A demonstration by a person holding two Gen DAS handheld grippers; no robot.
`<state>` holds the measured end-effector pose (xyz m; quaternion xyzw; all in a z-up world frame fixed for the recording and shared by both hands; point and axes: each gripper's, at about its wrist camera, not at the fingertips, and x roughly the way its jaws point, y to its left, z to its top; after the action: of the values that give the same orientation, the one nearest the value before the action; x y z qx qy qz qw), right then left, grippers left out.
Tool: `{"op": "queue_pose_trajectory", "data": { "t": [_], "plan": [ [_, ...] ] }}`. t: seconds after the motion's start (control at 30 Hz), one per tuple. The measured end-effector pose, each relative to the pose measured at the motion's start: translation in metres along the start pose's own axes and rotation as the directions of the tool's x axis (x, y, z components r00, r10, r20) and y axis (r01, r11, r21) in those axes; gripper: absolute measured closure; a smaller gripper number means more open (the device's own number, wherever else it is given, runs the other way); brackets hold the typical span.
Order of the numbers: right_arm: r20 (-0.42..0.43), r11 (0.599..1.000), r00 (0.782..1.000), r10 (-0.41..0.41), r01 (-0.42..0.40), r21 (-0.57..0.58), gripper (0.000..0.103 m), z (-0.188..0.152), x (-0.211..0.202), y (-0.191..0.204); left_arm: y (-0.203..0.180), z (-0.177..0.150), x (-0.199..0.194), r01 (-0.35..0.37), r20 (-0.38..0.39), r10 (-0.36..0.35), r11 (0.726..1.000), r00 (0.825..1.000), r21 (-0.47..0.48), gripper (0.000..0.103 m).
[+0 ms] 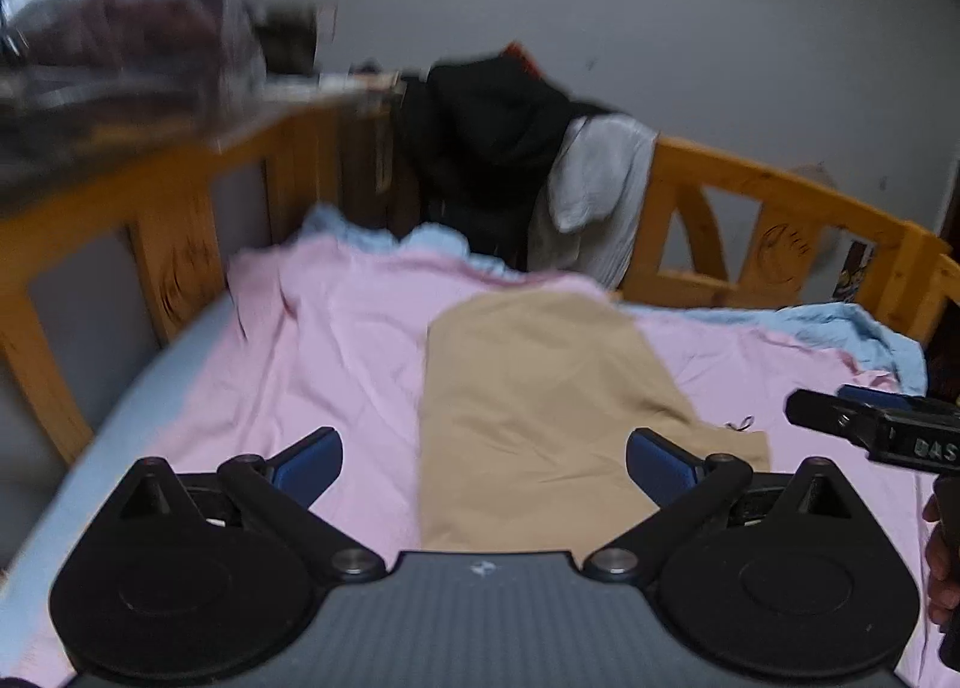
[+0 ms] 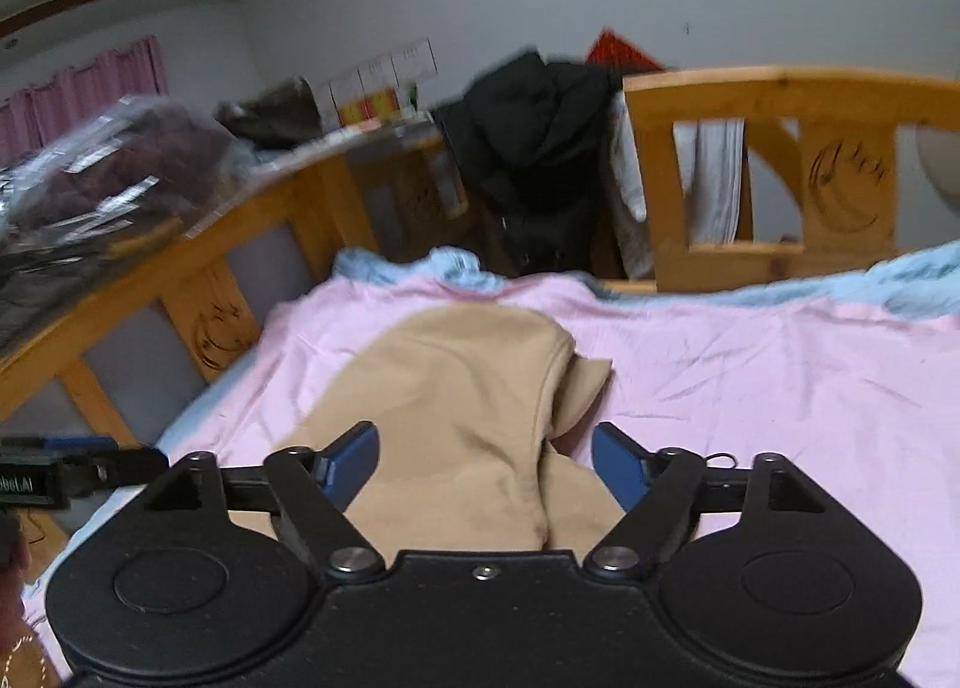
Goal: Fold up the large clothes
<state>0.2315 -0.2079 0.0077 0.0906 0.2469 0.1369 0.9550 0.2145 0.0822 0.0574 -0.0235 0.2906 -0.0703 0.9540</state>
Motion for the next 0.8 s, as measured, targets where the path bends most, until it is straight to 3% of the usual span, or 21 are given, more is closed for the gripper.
{"op": "queue_pose_trajectory", "data": {
  "t": [0.13, 0.27, 0.53, 0.63, 0.8],
  "plan": [
    [0.092, 0.999, 0.995, -0.031, 0.035, -0.034, 0.001, -0.019, -0.058, 0.023, -0.006, -0.017, -0.038, -0.013, 0.074, 0.01, 0.999, 0.997, 0.046, 0.001],
    [0.141, 0.996, 0.987, -0.073, 0.079, -0.035, 0.001, -0.046, -0.1, 0.042, -0.015, -0.041, -0.061, -0.031, 0.116, 0.019, 0.995, 0.993, 0.1, 0.001],
    [0.204, 0.978, 0.966, -0.16, 0.183, -0.099, 0.001, -0.1, -0.151, 0.076, -0.016, -0.089, -0.08, -0.001, 0.105, -0.011, 0.994, 0.994, 0.11, 0.001],
    [0.195, 0.971, 0.962, -0.191, 0.214, -0.106, 0.001, -0.12, -0.158, 0.078, -0.012, -0.101, -0.085, 0.0, 0.108, -0.008, 0.997, 0.994, 0.079, 0.001],
    [0.08, 0.976, 0.977, -0.197, 0.203, -0.082, 0.001, -0.143, -0.154, 0.07, -0.007, -0.115, -0.088, -0.006, 0.093, 0.002, 0.999, 0.996, 0.047, 0.001]
  ]
}}
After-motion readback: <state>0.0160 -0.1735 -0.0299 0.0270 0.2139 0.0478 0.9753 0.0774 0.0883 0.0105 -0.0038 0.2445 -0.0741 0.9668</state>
